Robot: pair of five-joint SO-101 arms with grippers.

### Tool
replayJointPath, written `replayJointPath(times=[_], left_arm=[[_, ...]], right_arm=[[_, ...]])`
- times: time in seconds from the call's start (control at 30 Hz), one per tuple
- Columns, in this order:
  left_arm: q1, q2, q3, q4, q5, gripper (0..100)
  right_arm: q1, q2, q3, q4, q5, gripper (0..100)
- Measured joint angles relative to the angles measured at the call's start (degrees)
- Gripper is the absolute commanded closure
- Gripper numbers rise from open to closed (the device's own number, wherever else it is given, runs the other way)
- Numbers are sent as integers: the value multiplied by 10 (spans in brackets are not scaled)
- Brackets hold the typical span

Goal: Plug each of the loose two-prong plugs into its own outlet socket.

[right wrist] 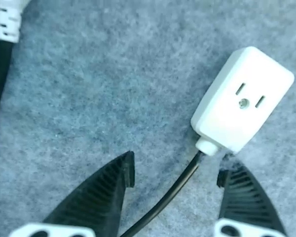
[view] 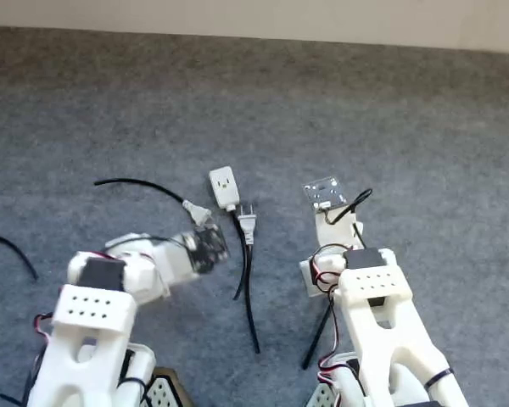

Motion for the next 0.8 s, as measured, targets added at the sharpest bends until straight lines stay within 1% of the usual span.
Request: replayJointPath(times=[0.1,0.23,0.37,0.47,0.57,0.63,0.7,0.8], left_arm=[[-55,0,-35,9,0,995],[-154,1,-57,6,0,995],[-278,2,-68,-55,0,995],[-364,28,-74,-108,0,995],[-418,94,-114,-123,1,995],[-447,162,-164,-126,20,995],[-472,245,-231,-126,44,995],[-484,388,-357,-99,63,995]], right_arm=[[0,0,0,0,0,738],[0,0,0,0,0,738],[0,0,0,0,0,738],[0,0,0,0,0,738],[0,0,0,0,0,738],[0,0,0,0,0,738],[0,0,0,0,0,738],[0,0,0,0,0,738]])
